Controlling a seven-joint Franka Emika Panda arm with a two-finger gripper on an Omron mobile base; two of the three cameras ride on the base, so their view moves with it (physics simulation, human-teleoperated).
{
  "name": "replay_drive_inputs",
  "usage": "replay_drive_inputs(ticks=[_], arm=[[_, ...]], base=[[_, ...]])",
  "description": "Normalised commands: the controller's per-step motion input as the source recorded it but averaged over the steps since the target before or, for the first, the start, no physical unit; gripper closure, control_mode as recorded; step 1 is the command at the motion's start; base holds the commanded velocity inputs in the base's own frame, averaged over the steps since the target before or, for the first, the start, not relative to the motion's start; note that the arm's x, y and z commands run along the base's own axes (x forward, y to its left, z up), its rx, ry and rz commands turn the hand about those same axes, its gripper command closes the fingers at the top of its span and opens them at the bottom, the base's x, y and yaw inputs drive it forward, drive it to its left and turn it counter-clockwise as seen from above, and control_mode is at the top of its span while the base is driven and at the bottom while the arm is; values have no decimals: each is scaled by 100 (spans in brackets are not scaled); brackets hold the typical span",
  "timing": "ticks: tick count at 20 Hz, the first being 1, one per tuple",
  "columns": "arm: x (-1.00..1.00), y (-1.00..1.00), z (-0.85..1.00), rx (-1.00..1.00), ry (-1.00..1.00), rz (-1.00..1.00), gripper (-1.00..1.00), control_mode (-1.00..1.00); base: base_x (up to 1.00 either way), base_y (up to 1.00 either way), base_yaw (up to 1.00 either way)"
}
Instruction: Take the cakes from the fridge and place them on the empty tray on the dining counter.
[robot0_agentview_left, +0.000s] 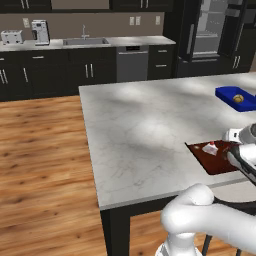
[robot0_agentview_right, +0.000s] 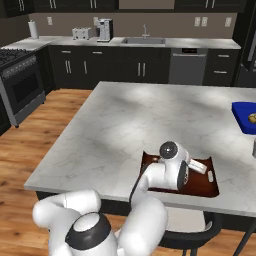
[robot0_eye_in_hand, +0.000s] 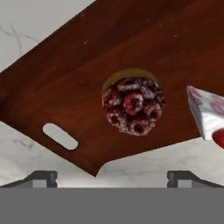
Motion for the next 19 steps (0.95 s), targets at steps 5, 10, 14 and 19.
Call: replay_drive_inputs(ticks=[5,10,14,19], arm=[[-100,-12,97,0,-29,0,-100,-100],[-100,-1,96,-2,-38,0,-100,-100],[-100,0,100,-6,-16,3,-100,-100],[-80,0,100,-12,9,6,-100,-100]], base=[[0,0,0],[0,0,0],[0,0,0],[0,0,0]])
